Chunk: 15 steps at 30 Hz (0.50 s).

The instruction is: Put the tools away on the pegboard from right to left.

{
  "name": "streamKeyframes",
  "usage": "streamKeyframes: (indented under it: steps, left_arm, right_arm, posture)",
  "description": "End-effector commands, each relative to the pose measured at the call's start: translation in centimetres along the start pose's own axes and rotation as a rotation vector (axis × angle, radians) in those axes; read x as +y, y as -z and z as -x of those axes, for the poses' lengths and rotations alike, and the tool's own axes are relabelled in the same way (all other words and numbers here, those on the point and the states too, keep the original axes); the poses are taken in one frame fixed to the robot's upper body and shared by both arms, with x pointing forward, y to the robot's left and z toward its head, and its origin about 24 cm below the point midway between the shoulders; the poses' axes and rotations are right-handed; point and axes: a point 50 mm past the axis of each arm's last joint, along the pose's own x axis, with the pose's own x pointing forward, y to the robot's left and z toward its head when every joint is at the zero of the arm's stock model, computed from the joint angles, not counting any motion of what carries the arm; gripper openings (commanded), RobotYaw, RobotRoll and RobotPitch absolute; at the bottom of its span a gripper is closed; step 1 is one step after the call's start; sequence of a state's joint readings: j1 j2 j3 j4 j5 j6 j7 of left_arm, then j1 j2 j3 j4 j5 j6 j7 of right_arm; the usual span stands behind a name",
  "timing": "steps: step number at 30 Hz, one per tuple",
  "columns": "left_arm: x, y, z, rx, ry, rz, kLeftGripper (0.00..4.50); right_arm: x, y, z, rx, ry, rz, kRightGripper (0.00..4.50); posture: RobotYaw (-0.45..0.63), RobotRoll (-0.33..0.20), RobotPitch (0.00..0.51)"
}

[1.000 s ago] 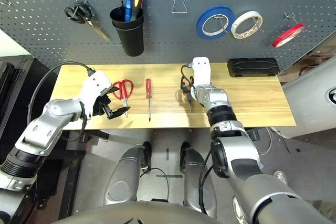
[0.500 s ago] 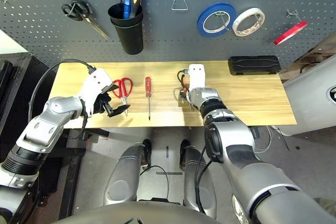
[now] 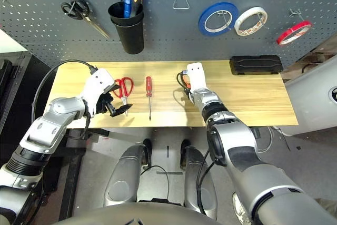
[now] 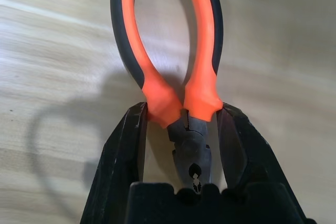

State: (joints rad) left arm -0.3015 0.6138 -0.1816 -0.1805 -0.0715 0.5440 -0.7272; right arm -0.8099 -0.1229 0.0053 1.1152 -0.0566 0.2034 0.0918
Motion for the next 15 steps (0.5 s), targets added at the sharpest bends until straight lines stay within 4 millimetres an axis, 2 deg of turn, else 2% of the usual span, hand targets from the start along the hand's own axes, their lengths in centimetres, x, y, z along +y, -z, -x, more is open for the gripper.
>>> streamKeyframes:
  steps: [1, 7, 11, 15]
  left_arm:
    - [-0.5, -0.7, 0.5, -0.093, 0.011, 0.023, 4.5]
    - [-1.0, -1.5, 1.5, -0.2, 0.027, 0.056, 4.5]
    - [-1.1, -2.3, 2.2, -0.313, 0.007, 0.089, 4.5]
    - [-1.4, -2.9, 2.8, -0.383, 0.027, 0.107, 4.5]
  right_arm:
    - [-1.2, 0.3, 1.3, -0.159, -0.022, 0.093, 2.07]
    - [-3.4, 1.3, 5.4, -0.406, -0.047, 0.197, 2.07]
    - [-4.9, 1.6, 8.7, -0.667, -0.059, 0.194, 2.07]
    - [-6.8, 2.1, 10.6, -0.8, -0.005, 0.211, 2.07]
  posture:
    - [0.28, 0.0, 0.3]
    - [0.28, 0.0, 0.293]
    - [0.27, 0.0, 0.287]
    - [0.27, 0.0, 0.28]
